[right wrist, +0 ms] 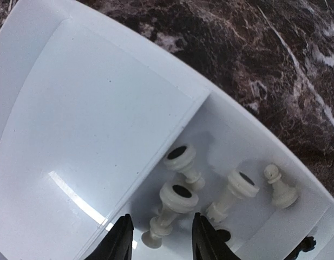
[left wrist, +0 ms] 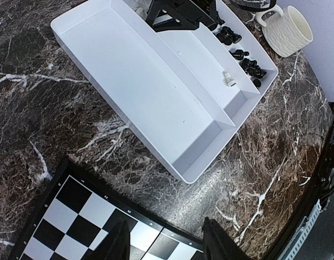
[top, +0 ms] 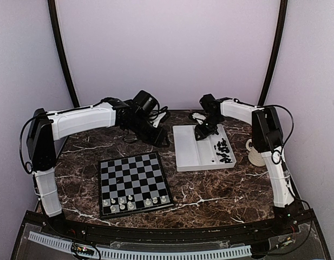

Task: Set up the chess pieces on the board
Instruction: Pick up the king from the storage box, then pass from the right arm to the left

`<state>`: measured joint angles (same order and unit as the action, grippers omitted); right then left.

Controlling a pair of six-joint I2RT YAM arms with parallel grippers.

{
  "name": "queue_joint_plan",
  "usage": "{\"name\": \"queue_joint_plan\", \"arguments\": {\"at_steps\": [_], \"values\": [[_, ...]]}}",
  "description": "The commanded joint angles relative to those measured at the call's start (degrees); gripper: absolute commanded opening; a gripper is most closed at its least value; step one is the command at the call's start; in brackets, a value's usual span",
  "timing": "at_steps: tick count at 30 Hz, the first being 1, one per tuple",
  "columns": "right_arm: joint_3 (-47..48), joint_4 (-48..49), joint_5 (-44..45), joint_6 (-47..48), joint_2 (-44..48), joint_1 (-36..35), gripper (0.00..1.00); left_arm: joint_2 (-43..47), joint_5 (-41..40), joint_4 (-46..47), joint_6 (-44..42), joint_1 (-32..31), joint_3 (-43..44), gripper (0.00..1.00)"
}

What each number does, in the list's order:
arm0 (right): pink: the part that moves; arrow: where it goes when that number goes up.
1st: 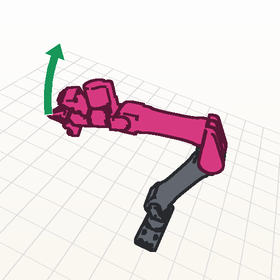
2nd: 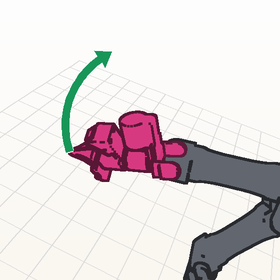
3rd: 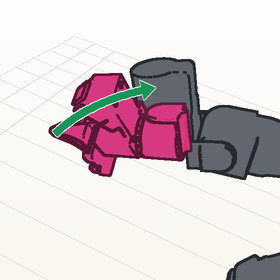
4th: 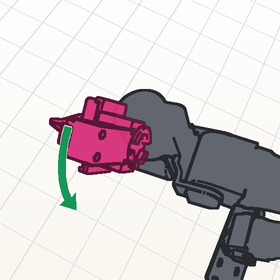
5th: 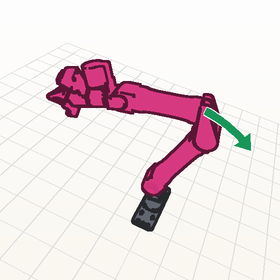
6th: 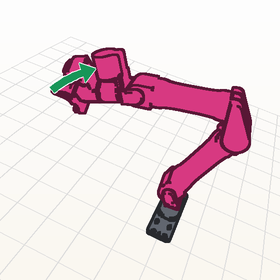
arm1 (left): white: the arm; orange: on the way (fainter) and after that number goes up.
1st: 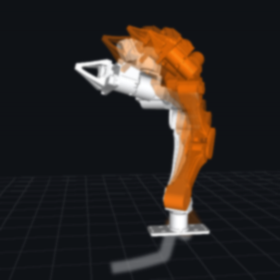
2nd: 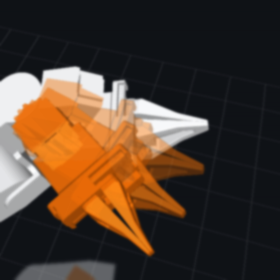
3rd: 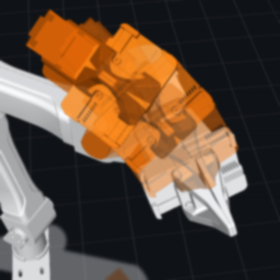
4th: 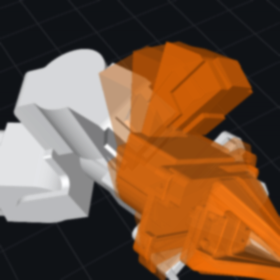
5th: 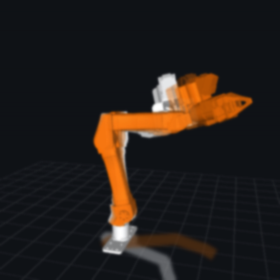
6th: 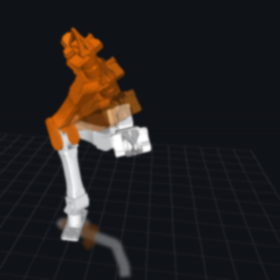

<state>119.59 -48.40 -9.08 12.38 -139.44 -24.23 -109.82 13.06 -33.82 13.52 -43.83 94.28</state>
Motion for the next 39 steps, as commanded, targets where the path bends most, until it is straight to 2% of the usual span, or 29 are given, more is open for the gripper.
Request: {"name": "queue_joint_plan", "arguments": {"at_steps": [1,5,10,14,18,22,25,28,31,39], "values": [[2.42,-0.65,-0.2,-1.4,-3.12,0.62,0.3,1.27,0.77,1.05,0.58,0.19,-0.93,0.48],[1.34,-0.88,-1.38,-1.15,-2.65,0.77,0.11,1.19,0.87,1.36,0.72,0.2,-1.03,0.48],[-4.01,-0.01,-2.71,-0.67,3.05,1.43,0.03,0.56,0.93,1.86,0.13,0.16,-0.2,0.48],[-9.0,0.55,-4.48,0.91,10.08,1.88,0.01,-0.58,2.03,2.78,-0.9,0.17,2.37,0.48],[-12.81,-0.73,-10.41,5.19,16.65,1.9,0.0,-1.46,4.9,7.1,-0.31,0.46,3.32,0.49],[-17.62,0.02,-16.01,8.96,23.83,1.21,0.0,-2.17,11.58,14.69,6.69,1.51,2.88,0.51],[-20.1,-0.24,-18.82,12.91,28.38,-0.1,0.01,-3.53,20.44,21.61,13.57,3.11,1.9,0.52],[-21.57,-0.2,-18.05,16.03,31.76,-2.08,0.02,-4.56,27.82,33.61,23.97,4.2,-0.63,0.52],[-21.79,-0.71,-15.85,18.09,33.79,-4.39,0.02,-6.01,31.35,39.29,28.21,4.37,-0.88,0.52],[-20.49,-2.28,-10.71,20.67,34.44,-9.96,0.02,-8.17,32.84,38.98,31.8,4.37,0.86,0.5]]}}
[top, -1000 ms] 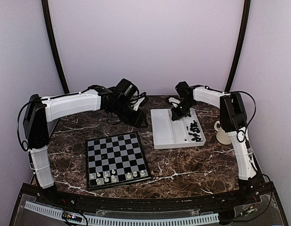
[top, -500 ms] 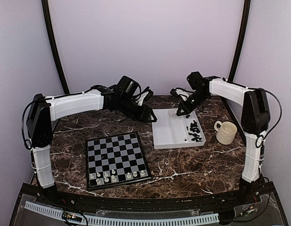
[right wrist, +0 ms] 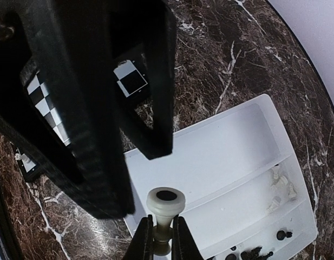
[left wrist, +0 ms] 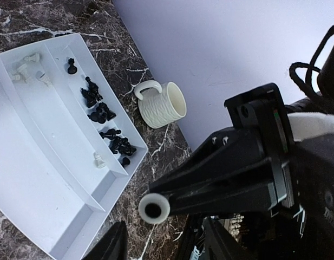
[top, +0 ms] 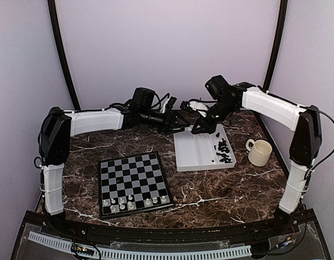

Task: Set up the chess pieces on the board
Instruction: Pass from the right arm to the left

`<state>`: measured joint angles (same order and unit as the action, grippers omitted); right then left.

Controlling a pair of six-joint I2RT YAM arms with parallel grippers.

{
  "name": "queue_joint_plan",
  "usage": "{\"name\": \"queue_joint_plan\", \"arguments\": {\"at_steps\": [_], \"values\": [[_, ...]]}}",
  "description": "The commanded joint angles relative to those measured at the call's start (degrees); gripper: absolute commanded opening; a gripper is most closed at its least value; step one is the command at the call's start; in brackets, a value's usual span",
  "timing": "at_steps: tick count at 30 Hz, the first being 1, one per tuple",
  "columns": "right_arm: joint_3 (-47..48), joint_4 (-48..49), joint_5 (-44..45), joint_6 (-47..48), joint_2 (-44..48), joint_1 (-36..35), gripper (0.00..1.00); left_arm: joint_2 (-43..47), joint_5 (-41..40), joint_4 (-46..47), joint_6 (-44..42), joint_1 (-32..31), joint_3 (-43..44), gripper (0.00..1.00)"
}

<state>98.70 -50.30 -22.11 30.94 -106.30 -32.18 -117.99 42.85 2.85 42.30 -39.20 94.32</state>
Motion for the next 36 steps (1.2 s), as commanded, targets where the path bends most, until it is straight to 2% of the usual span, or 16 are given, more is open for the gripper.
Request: {"name": "queue_joint_plan", "arguments": {"at_steps": [1,7,20,21,22,24,26,28,32,36], "values": [[0.56,-0.36,2.47,2.12,1.34,-2.48,0.02,-0.21,3.08,2.06,3.08,-0.26,0.93,0.5],[1.72,-0.54,3.34,2.12,0.78,-3.89,0.02,-1.1,2.92,-0.36,4.17,-0.26,0.85,0.45],[2.54,-0.98,4.67,2.55,0.62,-5.26,0.03,-2.14,6.34,3.48,7.62,-0.26,-0.54,0.15],[2.49,-0.99,4.92,2.5,0.65,-5.26,0.05,-2.15,6.62,3.94,7.97,-0.26,-0.61,0.14],[2.61,-1.04,5.12,2.23,0.78,-5.26,0.1,-2.04,7.11,4.23,8.06,-0.26,-0.66,0.12],[2.89,-0.58,5.04,0.64,1.49,-4.44,0.28,-1.17,7.38,6.02,8.39,-0.14,-1.19,0.11],[2.47,1.42,-0.43,-2.23,3.54,-1.67,0.41,0.77,7.04,10.98,8.98,-0.17,-3.07,0.1],[2.13,4.15,-7.16,-6.79,5.81,2.28,0.49,3.49,4.83,18.18,9.93,-0.16,-6.71,0.1],[-1.62,8.98,-22.31,-16.72,6.64,8.28,0.52,7.14,-0.38,37.7,14.0,-0.17,-15.53,0.08],[-9.17,17.24,-35.44,-26.88,6.02,8.72,0.55,6.94,-3.31,46.03,17.63,-0.25,-17.73,0.07]]}}
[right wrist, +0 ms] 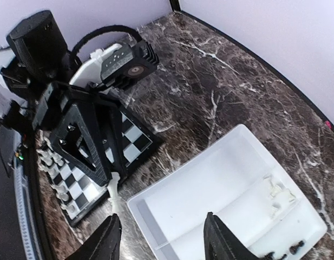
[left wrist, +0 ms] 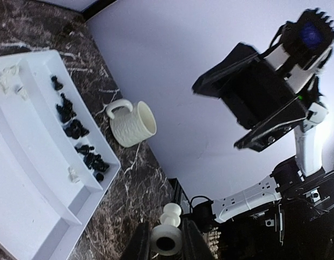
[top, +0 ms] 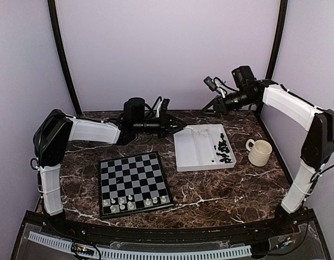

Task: Set up the chess pieces on the board
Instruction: Pass from the right arm to the left, then pass from the left arm to the right

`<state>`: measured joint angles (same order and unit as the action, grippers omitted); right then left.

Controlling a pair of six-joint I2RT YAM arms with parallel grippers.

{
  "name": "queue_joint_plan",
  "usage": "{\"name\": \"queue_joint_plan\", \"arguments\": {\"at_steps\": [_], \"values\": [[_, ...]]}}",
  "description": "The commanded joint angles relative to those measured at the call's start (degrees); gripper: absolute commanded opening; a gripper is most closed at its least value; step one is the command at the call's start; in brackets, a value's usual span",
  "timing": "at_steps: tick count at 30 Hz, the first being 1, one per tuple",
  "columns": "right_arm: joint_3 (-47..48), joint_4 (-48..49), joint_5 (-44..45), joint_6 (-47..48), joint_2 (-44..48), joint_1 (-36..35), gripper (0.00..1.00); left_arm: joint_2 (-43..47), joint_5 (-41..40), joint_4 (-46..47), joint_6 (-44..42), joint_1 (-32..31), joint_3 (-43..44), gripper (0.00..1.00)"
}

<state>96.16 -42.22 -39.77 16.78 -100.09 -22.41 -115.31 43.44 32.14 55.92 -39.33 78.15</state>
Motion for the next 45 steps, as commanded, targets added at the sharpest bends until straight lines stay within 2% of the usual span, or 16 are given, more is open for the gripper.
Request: {"name": "queue_joint_plan", "arguments": {"at_steps": [1,3,7,15,21,35,42,45], "values": [[-8.47,11.87,-20.14,-15.67,-0.23,-1.04,0.55,4.09,-4.33,17.61,4.57,-0.12,-1.62,0.07],[-10.8,16.82,-25.13,-21.05,-0.79,-1.04,0.56,3.78,-5.04,18.96,5.13,-0.13,-1.78,0.07],[-11.69,22.62,-28.98,-27.37,-2.09,-1.06,0.57,3.25,-5.53,19.32,5.75,-0.2,-1.68,0.07],[-12.94,28.11,-29.91,-33.05,-2.41,-0.97,0.56,3.04,-5.13,19.43,6.26,-0.53,-1.66,0.06],[-12.6,28.37,-28.0,-33.5,-2.38,-0.66,0.55,2.91,-4.83,19.65,6.35,-0.61,-1.89,0.06],[-13.09,29.39,-27.35,-33.98,-2.58,0.03,0.23,2.03,-5.04,19.77,6.93,-0.65,-2.15,0.06],[-13.1,28.95,-26.22,-33.97,-3.04,-0.08,0.26,2.01,-5.29,20.16,7.19,-0.69,-2.06,0.06],[-13.0,28.95,-26.29,-33.83,-3.13,-0.17,0.22,1.93,-5.3,19.97,7.11,-0.74,-1.96,0.06]]}}
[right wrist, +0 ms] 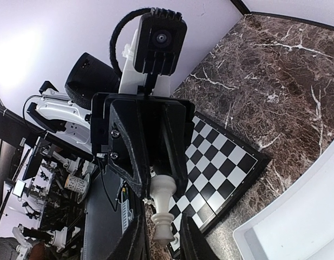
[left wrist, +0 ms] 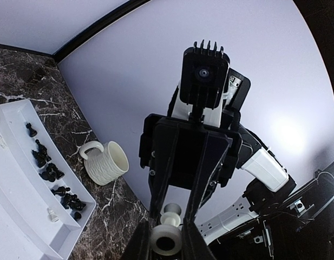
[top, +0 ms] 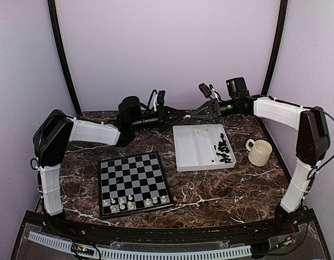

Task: Set up the chess pieces on the board
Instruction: Pass from the left arm to the right

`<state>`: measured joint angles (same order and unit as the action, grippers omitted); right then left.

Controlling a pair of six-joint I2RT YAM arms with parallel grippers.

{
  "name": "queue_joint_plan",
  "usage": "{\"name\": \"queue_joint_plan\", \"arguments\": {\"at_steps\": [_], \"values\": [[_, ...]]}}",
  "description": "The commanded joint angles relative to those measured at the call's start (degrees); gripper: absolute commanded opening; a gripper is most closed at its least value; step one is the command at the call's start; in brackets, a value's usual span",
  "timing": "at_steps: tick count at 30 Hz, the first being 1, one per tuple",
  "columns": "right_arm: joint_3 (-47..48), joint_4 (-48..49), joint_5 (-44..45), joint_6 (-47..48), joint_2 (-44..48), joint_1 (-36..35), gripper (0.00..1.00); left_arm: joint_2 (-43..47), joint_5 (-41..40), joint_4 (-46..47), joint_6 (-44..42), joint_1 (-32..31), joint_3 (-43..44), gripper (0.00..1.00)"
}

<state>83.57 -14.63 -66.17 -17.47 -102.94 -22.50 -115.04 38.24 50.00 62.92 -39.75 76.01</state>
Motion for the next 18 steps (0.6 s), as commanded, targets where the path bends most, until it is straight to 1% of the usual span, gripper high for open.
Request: {"name": "queue_joint_plan", "arguments": {"at_steps": [1,4,6,7,8,10,11,12,13,14,15,16,17,18], "values": [[-0.3,1.3,0.14,0.54,-0.28,-0.11,0.19,1.71,-0.14,2.05,0.11,-0.33,0.12,0.06],[0.2,0.24,0.87,1.72,-0.29,-0.09,0.08,1.68,-0.1,1.68,-0.06,-0.26,0.17,0.06],[1.04,-1.85,2.11,3.77,-0.31,-0.09,0.06,1.73,0.03,1.03,-0.6,-0.28,0.3,0.11],[1.81,-3.61,3.1,5.44,-0.29,-0.09,0.05,1.79,-0.03,0.07,-1.37,-0.26,0.38,0.17],[2.75,-5.84,4.48,7.47,-0.25,-0.21,0.05,2.2,-0.25,-0.84,-2.04,-0.23,0.53,0.21],[5.5,-11.29,9.44,13.94,-0.08,-0.62,0.04,3.84,-1.13,-7.33,-6.01,-0.01,0.95,0.34],[7.12,-13.78,11.59,16.44,0.19,-0.88,0.03,5.68,-2.04,-9.86,-10.21,0.14,1.1,0.36],[8.32,-15.89,14.19,19.11,0.53,-1.26,0.03,6.71,-2.52,-14.8,-12.75,0.53,1.36,0.38],[9.43,-17.96,16.72,21.71,0.88,-1.8,0.02,9.03,-3.97,-17.68,-17.77,0.8,1.48,0.39],[10.35,-20.47,19.25,24.43,1.28,-2.42,0.02,10.23,-4.8,-23.48,-20.48,1.31,1.72,0.41],[11.21,-22.15,21.9,26.98,1.78,-3.3,0.02,12.68,-7.01,-26.24,-25.46,1.63,1.88,0.42],[11.98,-23.72,24.39,29.43,2.06,-4.31,0.02,13.77,-8.16,-31.47,-27.62,2.36,2.07,0.44],[12.79,-25.22,27.2,31.75,2.3,-5.62,0.02,16.07,-10.26,-33.83,-31.11,2.81,2.05,0.44],[13.52,-26.38,29.97,33.91,2.69,-7.02,0.02,17.09,-11.33,-37.98,-32.47,3.99,1.71,0.45]]}}
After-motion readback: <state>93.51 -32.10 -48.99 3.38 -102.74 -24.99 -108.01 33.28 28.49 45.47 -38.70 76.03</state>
